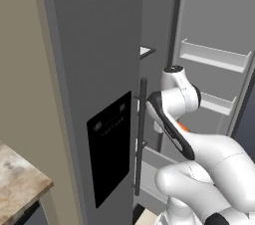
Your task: Place the carrot and squash inside the fridge drawer. Close the drawer after placing the vegetables.
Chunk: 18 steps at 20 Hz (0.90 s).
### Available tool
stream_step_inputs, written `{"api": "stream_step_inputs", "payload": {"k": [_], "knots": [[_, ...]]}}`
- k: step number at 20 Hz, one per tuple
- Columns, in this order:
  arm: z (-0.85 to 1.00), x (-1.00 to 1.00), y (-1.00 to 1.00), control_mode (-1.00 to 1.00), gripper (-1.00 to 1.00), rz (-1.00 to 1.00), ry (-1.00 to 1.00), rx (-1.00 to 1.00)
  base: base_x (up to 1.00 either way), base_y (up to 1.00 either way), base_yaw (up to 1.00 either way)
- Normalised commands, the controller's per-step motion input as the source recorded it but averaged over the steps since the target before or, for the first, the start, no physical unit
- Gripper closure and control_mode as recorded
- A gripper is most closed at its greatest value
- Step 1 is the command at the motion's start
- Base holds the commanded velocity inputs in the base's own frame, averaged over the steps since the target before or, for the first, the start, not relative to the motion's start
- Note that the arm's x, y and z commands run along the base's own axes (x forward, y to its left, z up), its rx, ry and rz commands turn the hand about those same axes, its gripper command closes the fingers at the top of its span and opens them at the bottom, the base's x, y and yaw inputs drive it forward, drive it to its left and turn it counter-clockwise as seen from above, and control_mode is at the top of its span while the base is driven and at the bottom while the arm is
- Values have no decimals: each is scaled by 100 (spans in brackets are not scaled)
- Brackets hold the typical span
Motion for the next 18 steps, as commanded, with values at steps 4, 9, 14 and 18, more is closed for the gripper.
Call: {"api": "stream_step_inputs", "payload": {"k": [4,9,14,18], "knots": [[-26,0,-26,-100,100,-8,1,5,0,0,0],[-72,0,-36,-100,100,-10,14,5,0,0,0],[-82,15,-47,-100,100,-5,33,5,0,0,0],[-89,24,-34,-100,100,0,35,2,0,0,0]]}}
